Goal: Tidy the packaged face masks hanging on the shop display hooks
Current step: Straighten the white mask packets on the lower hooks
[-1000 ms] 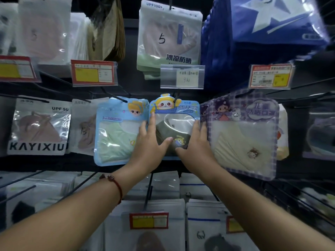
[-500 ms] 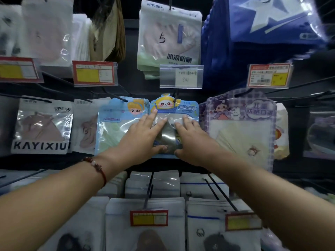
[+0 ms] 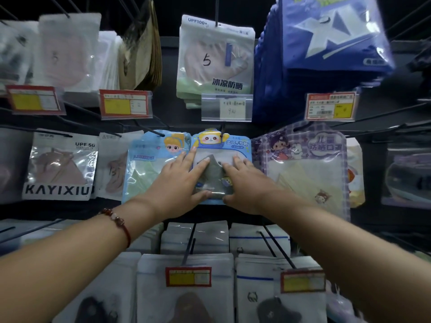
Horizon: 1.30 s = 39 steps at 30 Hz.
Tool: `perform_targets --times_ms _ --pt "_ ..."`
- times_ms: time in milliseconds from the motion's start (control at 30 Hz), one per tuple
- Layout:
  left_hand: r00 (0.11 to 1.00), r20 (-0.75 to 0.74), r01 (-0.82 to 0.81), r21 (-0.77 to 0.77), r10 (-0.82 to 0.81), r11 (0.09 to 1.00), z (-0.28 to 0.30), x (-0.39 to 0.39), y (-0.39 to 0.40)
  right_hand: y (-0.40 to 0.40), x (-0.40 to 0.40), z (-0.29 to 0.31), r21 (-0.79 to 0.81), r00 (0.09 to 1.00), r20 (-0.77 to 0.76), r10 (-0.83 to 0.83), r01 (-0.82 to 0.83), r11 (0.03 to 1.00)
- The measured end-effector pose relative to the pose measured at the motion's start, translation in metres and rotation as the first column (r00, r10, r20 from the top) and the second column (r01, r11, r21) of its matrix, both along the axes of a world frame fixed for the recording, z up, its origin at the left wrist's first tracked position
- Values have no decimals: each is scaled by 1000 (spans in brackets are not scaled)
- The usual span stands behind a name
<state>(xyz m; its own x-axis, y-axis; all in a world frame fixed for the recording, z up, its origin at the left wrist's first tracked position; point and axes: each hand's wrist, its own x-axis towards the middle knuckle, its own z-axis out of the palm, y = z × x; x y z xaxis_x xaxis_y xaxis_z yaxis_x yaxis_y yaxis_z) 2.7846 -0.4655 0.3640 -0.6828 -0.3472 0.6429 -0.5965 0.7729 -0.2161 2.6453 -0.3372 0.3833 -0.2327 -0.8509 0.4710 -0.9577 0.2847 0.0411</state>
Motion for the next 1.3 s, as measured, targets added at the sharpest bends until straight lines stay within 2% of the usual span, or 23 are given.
perform_targets --times_ms 333,500,767,900,1133,1300 --pt "961 232 -172 64 153 983 -6 48 34 40 32 -9 94 999 -19 -47 48 994" --pt "939 314 -190 140 138 972 -1 71 46 57 55 0 147 996 -6 -89 89 985" --pt "973 229 -30 200 -17 979 -21 104 59 94 72 -16 90 989 52 -137 132 987" --pt "962 272 -15 184 -37 983 -29 99 72 120 72 -21 99 979 55 -198 192 976" --pt "966 231 95 107 -118 990 -12 49 118 165 40 -22 73 973 85 -213 207 976" --pt "968 215 109 93 -127 990 -3 2 144 189 3 -19 39 975 93 -199 196 980"
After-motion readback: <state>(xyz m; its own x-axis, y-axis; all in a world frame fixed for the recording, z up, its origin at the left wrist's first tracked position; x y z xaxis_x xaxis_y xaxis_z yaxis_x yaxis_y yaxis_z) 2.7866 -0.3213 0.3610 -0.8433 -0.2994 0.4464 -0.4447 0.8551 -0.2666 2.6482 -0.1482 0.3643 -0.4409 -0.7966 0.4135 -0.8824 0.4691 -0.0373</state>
